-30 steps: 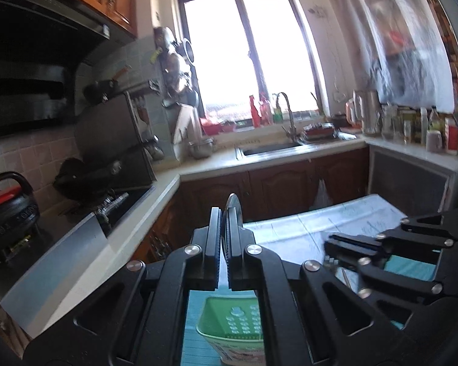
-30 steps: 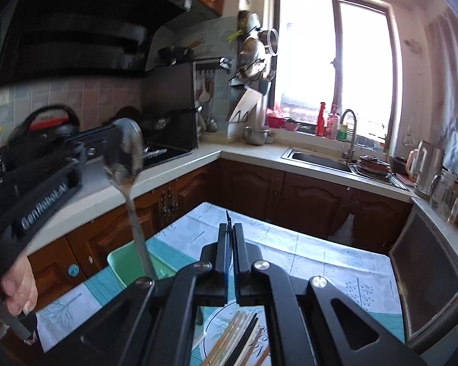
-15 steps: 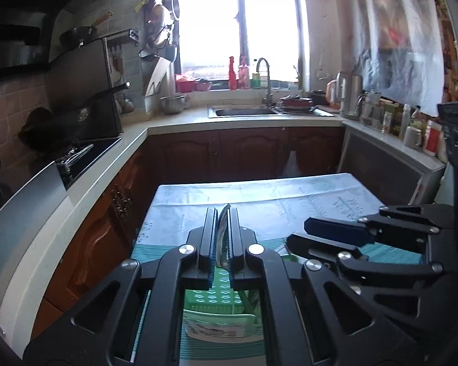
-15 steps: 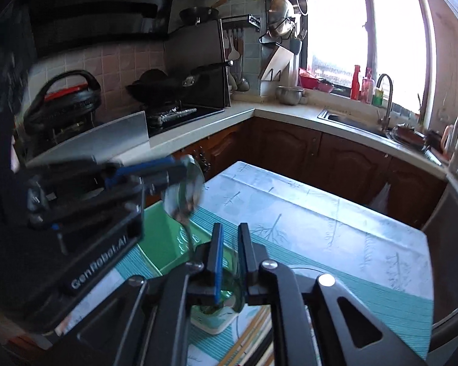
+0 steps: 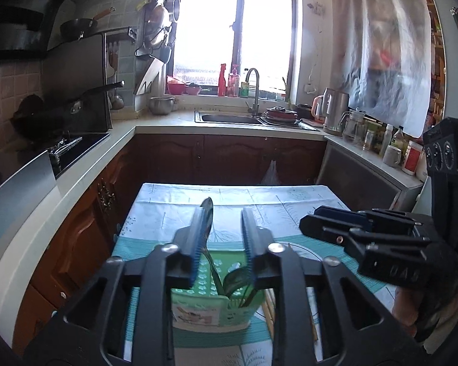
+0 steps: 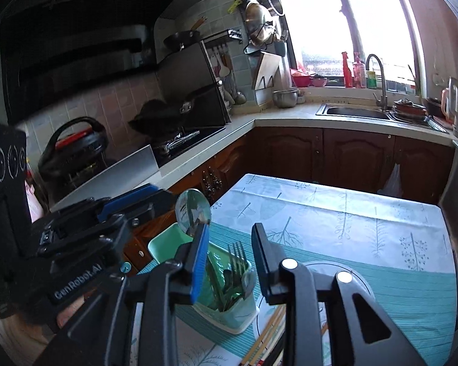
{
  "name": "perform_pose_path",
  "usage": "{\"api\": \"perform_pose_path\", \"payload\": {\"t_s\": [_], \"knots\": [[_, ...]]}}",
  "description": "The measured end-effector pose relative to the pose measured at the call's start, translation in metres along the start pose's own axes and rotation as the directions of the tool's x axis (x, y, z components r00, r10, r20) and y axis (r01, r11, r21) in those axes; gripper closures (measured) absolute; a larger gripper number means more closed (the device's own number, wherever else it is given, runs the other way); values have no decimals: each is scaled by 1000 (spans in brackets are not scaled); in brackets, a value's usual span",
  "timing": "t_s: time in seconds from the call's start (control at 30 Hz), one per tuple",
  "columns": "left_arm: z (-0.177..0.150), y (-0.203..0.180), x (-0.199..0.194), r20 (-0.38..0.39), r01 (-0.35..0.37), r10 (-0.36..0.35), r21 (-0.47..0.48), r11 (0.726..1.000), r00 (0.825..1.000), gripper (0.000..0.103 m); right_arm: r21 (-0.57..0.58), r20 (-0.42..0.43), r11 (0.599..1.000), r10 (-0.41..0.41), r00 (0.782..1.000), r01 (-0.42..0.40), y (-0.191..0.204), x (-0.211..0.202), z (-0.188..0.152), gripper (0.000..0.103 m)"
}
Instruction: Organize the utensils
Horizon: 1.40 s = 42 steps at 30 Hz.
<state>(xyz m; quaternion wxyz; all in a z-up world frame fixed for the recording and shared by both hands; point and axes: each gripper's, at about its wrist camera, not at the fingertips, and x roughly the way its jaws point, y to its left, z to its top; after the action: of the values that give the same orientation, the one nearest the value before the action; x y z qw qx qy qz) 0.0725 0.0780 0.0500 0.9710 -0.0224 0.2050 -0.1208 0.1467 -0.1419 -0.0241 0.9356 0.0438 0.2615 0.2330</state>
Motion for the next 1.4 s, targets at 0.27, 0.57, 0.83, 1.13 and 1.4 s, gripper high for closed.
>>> {"api": "perform_pose_path", "payload": {"t_s": [0.27, 0.57, 0.83, 1.13, 1.4], "knots": [[-32, -30, -42, 44, 51, -52, 27, 998, 998, 55, 79, -47, 997, -15, 999, 19, -24, -15, -14, 74], [-73, -84, -42, -43, 132, -127, 126, 983, 991, 54, 163, -132, 985, -38, 991, 59, -54, -20, -42, 74], [-111, -102, 7, -239, 214, -194, 57, 975, 951, 55, 220, -210, 969, -66, 975, 113, -81, -16, -67, 74], [-139, -115, 55, -346, 220, -193, 42, 975, 918, 66, 303, -312, 933, -94, 945, 193, -120, 4, -84, 74], [-147, -103, 89, -437, 191, -178, -13, 981, 882, 74, 327, -503, 905, -77, 861, 272, -142, 56, -100, 86]]}}
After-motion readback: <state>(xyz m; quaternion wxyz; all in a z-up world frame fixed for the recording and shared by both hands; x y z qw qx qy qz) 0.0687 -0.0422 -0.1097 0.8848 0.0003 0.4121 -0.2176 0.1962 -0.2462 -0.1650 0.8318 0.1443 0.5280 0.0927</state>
